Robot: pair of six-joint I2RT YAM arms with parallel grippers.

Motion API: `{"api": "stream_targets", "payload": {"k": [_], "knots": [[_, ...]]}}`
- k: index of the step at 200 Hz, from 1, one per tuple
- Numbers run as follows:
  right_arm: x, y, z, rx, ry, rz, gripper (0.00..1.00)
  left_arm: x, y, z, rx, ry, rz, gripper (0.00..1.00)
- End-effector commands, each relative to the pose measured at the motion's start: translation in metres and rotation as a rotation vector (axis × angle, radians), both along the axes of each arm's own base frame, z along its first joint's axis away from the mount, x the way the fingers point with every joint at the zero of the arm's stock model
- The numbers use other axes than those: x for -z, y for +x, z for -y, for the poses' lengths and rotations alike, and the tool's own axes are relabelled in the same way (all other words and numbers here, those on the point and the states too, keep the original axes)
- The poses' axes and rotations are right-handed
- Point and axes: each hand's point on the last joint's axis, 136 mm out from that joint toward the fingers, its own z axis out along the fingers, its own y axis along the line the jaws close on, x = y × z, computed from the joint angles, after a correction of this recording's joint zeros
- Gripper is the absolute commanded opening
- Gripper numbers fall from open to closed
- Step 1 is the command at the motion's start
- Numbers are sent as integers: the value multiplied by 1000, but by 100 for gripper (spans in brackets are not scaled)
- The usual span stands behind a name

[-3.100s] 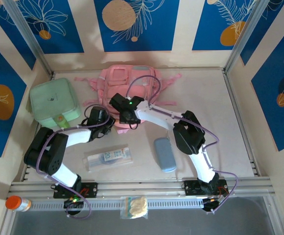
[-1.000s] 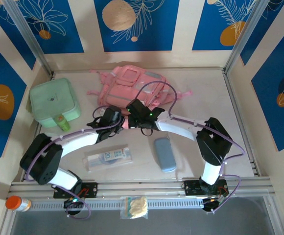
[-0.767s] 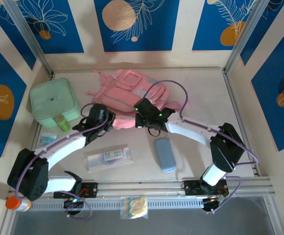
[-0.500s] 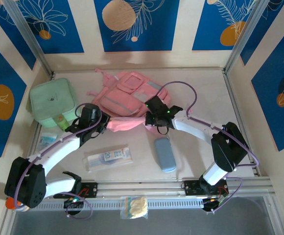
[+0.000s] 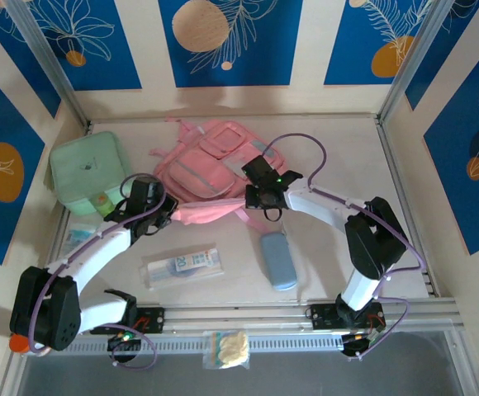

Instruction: Pack the student bag

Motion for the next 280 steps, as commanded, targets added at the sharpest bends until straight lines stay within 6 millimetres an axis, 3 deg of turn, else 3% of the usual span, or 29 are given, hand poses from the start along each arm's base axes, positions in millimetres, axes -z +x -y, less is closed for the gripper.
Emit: {"api": "stream_targets", "payload": {"k": [1, 12, 30, 61, 75, 95, 122, 135, 176, 211, 242, 261, 280], "knots": [[-17, -8, 9, -1, -24, -18, 22, -17, -1, -8, -11, -8, 50, 31], [-34, -10, 2, -17, 16, 11, 32, -26, -6, -9, -2, 0, 79, 35], [-51, -10, -4, -2, 92, 20, 40, -42, -10, -5, 21, 20, 136, 36], [-45, 19, 10, 153, 175, -76, 43, -68, 8, 50, 209, 51, 209, 37], [-39, 34, 6, 184, 219, -119, 44, -71, 14, 82, 302, 68, 209, 32], [-32, 52, 1, 244, 291, -190, 44, -64, 15, 123, 381, 79, 221, 32], [-25, 71, 7, 323, 278, -192, 47, -36, 18, 154, 470, 80, 168, 27], [-16, 76, 10, 360, 282, -220, 49, -21, 16, 156, 478, 100, 134, 20], [11, 82, 15, 426, 285, -278, 52, 22, -5, 161, 502, 125, 60, 13], [26, 93, 3, 410, 324, -289, 51, 38, -16, 159, 529, 155, 30, 13], [18, 104, 4, 407, 317, -241, 33, 58, -32, 142, 529, 214, -29, 12], [8, 110, 5, 386, 346, -188, 18, 71, -33, 128, 512, 261, -64, 12], [3, 114, 1, 320, 357, -141, 11, 76, -31, 125, 508, 283, -72, 10]]}}
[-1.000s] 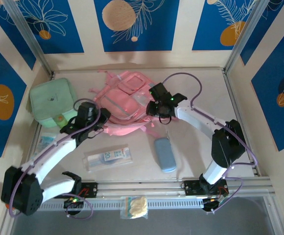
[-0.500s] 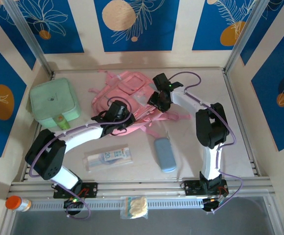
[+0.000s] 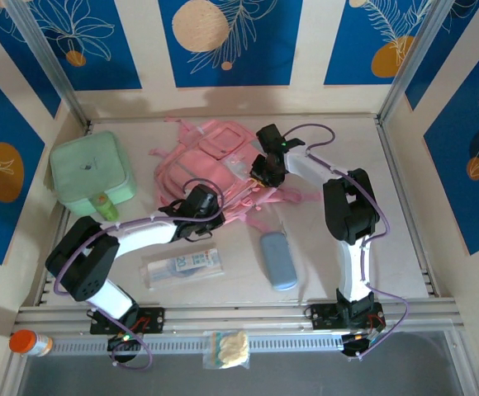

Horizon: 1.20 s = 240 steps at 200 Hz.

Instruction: Pack the student bag

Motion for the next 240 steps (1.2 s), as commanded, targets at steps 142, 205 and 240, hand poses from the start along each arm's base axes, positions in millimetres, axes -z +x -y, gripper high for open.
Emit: {"api": "stream_targets", "payload": {"k": [142, 205, 240], "knots": [[-108, -24, 16, 131, 403, 255, 0, -23, 120, -31, 17, 60, 135, 14], [-106, -31, 21, 226, 389, 252, 0, -106, 71, -21, 167, 32, 211, 34], [-110, -34, 21, 228, 383, 238, 0, -127, 37, 49, 346, -9, 260, 41]]}}
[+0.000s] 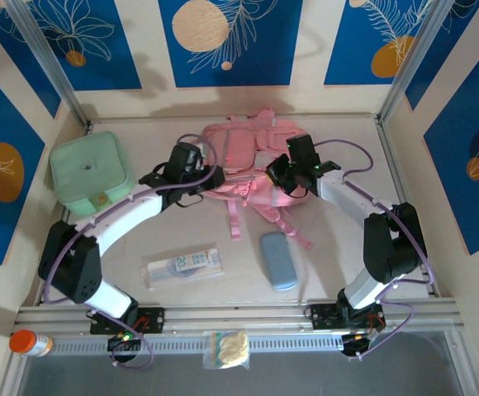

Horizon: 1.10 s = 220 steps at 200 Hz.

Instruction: Pack the student bag

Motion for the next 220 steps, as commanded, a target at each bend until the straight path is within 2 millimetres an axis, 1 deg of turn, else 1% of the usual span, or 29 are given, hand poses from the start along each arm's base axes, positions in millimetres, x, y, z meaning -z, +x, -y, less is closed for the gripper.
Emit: {"api": "stream_targets", "payload": {"k": [1, 17, 34, 47, 88, 109, 117, 130, 146, 160, 170, 185, 201, 212, 220], "knots": [[-37, 3, -6, 3, 48, 87, 0, 3, -26, 40, 138, 26, -25, 41], [-43, 2, -4, 10, 62, 102, 0, 1, -29, 66, 200, 38, -13, 44], [-54, 3, -2, 9, 58, 133, 0, 7, -26, 81, 230, 95, 0, 46], [-58, 3, -1, 4, 58, 138, 0, 9, -24, 90, 258, 116, 12, 48], [-54, 4, -1, -10, 73, 120, 0, 27, -8, 95, 255, 198, 35, 50], [-52, 4, 0, -9, 67, 116, 0, 39, -7, 89, 242, 250, 1, 50], [-45, 2, 2, -11, 66, 82, 0, 43, -8, 89, 240, 241, -5, 50], [-27, -5, 9, -7, 58, 5, 0, 50, -11, 92, 250, 222, -11, 50], [-8, -14, 14, 14, 56, -55, 0, 62, -9, 87, 231, 257, -32, 48], [7, -22, 4, -5, 83, -103, 16, 65, -7, 80, 199, 259, -37, 47], [17, -27, -2, -11, 79, -141, 25, 62, -5, 78, 185, 236, -26, 47], [32, -29, -5, 2, 77, -185, 37, 67, -3, 73, 159, 231, -32, 46], [43, -28, -8, 23, 83, -219, 46, 73, -2, 68, 138, 228, -58, 44], [45, -23, -7, 44, 59, -210, 52, 73, -1, 66, 123, 222, -49, 44], [44, -18, -7, 55, 50, -207, 54, 75, 1, 64, 113, 219, -42, 43]]}}
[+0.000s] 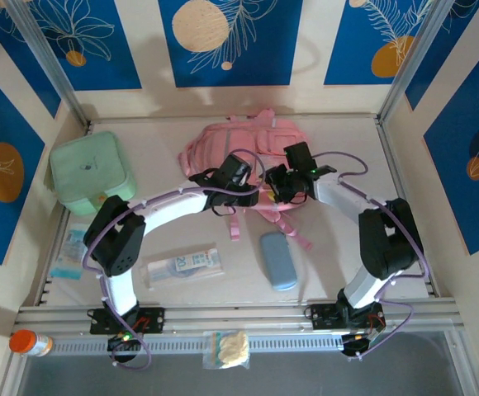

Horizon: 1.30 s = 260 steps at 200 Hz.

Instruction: Pack the student bag

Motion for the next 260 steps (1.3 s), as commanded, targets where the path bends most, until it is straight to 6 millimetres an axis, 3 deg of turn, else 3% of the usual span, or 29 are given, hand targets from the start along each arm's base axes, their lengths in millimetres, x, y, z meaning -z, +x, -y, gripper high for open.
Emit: {"api": "stream_targets", "payload": {"k": [1, 68, 108, 140, 186, 219, 260], "knots": [[4, 4, -1, 38, -9, -28, 54, -2, 10, -9, -59, -20, 28, 43], [27, 25, 11, 118, -140, -32, 49, 13, 9, -15, -82, -31, -19, 41], [27, 32, 15, 126, -183, -26, 28, 8, 5, -14, -78, -51, -28, 41], [8, 33, 13, 117, -122, 18, 0, -1, 0, -4, -39, -79, -51, 43], [-23, 32, 12, 108, -57, 69, 0, -15, 2, 6, -15, -65, -10, 43], [-26, 28, 13, 111, -37, 63, 0, -29, 5, 16, 10, -83, 24, 43], [-38, 31, 9, 104, -5, 78, 0, -25, 6, 34, 50, -34, 19, 42]]}}
